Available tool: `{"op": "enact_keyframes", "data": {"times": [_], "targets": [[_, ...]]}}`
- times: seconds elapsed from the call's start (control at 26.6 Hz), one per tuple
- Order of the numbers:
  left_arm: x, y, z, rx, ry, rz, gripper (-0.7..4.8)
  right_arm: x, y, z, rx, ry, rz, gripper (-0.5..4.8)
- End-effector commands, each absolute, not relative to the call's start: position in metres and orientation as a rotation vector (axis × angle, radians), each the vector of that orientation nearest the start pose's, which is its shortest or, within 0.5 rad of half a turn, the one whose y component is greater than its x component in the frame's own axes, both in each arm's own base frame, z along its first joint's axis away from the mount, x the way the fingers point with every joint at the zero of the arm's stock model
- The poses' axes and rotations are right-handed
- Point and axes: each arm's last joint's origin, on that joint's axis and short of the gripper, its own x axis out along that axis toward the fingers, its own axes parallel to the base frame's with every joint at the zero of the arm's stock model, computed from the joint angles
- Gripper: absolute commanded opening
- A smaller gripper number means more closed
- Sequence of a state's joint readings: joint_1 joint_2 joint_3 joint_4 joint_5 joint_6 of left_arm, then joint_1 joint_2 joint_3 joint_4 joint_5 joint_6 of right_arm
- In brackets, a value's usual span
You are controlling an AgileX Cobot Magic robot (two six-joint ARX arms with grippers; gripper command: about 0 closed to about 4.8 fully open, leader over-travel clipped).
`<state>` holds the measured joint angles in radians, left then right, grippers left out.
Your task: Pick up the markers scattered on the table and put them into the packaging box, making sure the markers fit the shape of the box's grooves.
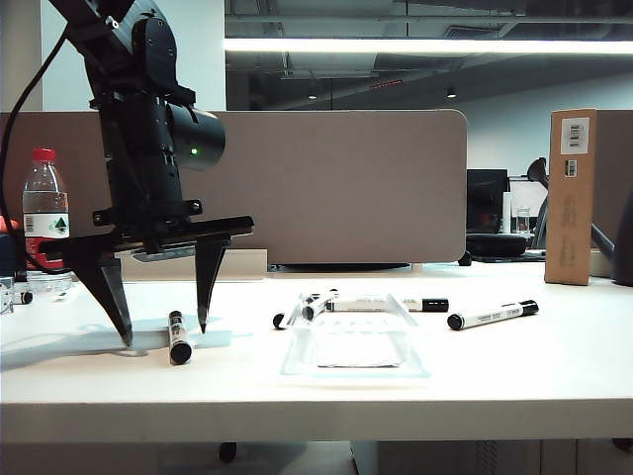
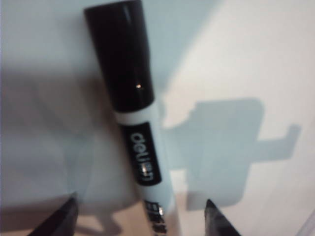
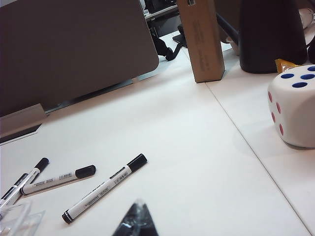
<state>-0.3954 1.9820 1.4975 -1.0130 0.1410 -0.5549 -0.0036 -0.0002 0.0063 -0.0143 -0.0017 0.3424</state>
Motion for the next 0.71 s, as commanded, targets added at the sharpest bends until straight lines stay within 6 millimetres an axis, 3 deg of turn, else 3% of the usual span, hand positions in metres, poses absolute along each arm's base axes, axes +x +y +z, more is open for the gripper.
{"op": "enact_keyframes", "data": {"times": [0.04,0.45,0.64,0.71], "targets": [[0.3452,-0.1570,0.1838,-0.227,1.573,-0.012,2.67,0.0976,-0.0002,0.1644,0.344,-0.006,0.000,-0.01],[0.3456,-0.1625,0.1760,-0.201,1.585,-0.006,1.96,0.0976,-0.0002,0.1646,0.344,-0.007,0.001,-0.01],[0.3462,-0.1632,0.1739,-0.197,1.590,-0.018,0.87,0.0976,-0.0002,0.1646,0.344,-0.007,0.000,-0.01],[0.3464,-0.1631,0.1739,-0.196,1.589,-0.020,0.73,0.0976,-0.0002,0.1646,0.344,-0.007,0.000,-0.01]]}}
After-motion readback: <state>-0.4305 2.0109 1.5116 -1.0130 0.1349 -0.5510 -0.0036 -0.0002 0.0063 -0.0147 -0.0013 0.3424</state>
